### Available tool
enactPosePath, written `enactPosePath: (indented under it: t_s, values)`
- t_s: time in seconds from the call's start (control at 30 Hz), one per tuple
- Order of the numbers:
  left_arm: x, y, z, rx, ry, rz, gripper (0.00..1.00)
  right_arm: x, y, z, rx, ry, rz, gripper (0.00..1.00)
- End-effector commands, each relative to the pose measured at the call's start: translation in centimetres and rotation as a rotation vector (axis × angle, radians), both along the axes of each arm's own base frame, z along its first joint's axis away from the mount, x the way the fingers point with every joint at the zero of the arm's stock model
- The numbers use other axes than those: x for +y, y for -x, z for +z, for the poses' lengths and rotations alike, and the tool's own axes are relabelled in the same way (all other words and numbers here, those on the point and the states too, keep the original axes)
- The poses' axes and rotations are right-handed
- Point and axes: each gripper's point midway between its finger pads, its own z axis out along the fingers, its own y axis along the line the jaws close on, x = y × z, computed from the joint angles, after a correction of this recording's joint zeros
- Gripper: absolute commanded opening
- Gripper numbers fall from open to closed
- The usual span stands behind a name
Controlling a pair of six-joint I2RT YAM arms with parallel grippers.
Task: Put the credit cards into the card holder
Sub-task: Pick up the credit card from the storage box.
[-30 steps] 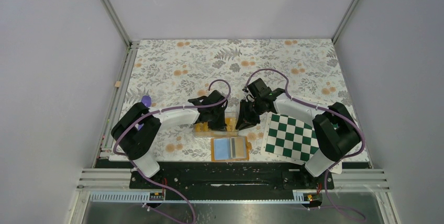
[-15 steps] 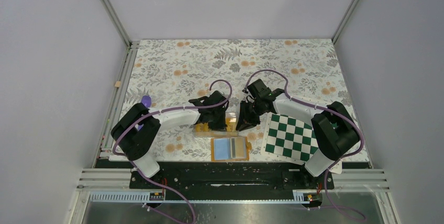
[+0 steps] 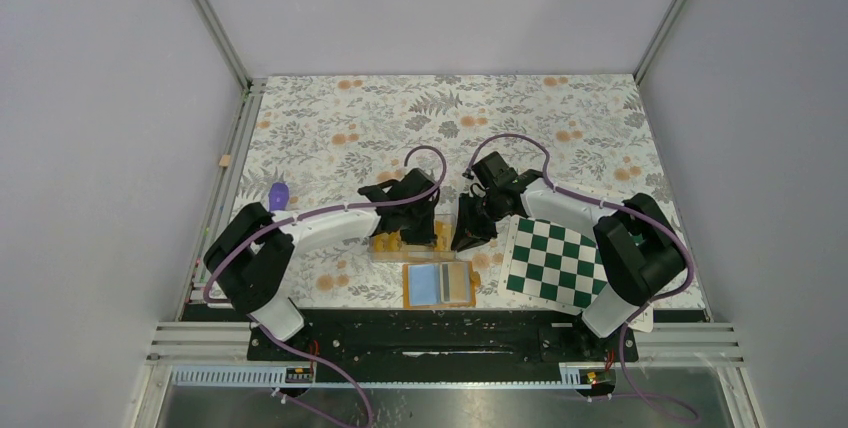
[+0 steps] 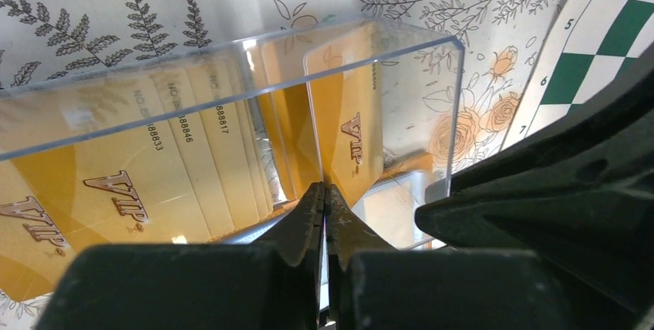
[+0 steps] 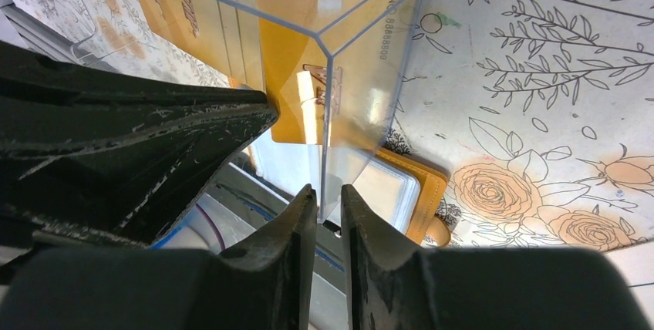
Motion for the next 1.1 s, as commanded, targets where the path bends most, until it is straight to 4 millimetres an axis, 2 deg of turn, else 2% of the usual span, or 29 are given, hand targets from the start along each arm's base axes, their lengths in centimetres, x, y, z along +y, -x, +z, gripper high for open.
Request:
enactPosePath:
  t_s: [0.0, 0.37, 0.63, 0.87, 1.07]
  values:
    - [-1.9, -1.3, 2.9, -0.087, 0.051, -0.024, 0.00, 0.4, 0.3, 0.0, 0.007, -0.021, 0.025, 0.24]
    - [-0.4, -1.2, 0.4, -0.053, -0.180, -0.057, 0.14, 0.4, 0.4, -0.1, 0.011, -0.022, 0.029, 0.24]
    - [0.6, -1.2, -0.5, -0.037, -0.294, -0.072, 0.23, 0.4, 0.4, -0.2, 0.015, -0.021, 0.030, 0.24]
    - [0.6, -1.2, -1.0, -0.032, -0.305, -0.074, 0.29, 0.4, 0.5, -0.2, 0.017, -0.022, 0.034, 0.25]
    - [-0.3, -1.2, -1.7, -0.019, -0.279, -0.080, 0.27, 0.3, 0.6, -0.3, 0.019, -0.024, 0.035, 0.25]
